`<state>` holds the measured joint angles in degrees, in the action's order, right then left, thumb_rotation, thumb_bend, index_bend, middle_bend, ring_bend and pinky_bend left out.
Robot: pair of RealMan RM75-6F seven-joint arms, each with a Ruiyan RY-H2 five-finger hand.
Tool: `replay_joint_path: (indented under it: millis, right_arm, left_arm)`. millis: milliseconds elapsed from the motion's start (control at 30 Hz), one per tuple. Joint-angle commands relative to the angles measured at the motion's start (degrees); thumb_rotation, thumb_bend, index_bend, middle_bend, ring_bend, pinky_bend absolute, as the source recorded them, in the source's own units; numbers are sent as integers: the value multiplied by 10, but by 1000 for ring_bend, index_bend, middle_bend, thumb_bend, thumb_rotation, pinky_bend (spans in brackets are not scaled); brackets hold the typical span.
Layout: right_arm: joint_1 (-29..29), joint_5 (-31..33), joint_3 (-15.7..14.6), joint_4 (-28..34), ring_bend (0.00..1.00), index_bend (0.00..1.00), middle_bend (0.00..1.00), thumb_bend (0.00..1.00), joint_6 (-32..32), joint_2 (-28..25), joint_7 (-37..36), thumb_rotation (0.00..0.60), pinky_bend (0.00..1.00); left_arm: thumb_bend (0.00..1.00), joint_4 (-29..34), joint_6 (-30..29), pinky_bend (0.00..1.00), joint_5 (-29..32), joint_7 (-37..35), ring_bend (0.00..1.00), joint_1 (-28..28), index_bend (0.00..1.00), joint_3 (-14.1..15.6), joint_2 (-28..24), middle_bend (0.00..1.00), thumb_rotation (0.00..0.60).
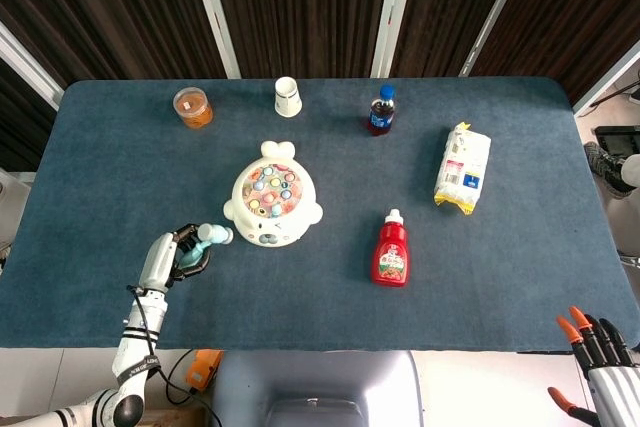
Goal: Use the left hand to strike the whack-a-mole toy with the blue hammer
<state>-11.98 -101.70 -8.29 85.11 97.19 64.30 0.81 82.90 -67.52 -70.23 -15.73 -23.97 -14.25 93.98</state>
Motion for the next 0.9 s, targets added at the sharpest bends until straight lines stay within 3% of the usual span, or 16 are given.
replay_joint_path:
  millis: [33,267,533,900]
  right_arm:
    - [0,-2,-1,0,0,0,20,174,0,-1,-1,600,0]
    - [0,-5,-2,-1,0,0,21,174,6,-5,-13,600,0]
    - [7,-1,-2,1,0,0,22,174,-7,-10,-22,600,0]
    - [10,8,0,3,0,0,26,174,-12,-16,-34,600,0]
  left_arm:
    - [818,57,-10,1000,27,37,892,4,675,-22,-30,1000,600]
    - [812,111,-28,1000,83,173,891,-31,675,-60,-23,1000,600]
    - [811,117,-46,1000,189,348,892,-109,676,-113,28,1000,600]
    - [810,64,-43,1000,297,437,893,-203,676,-173,85,1000,600]
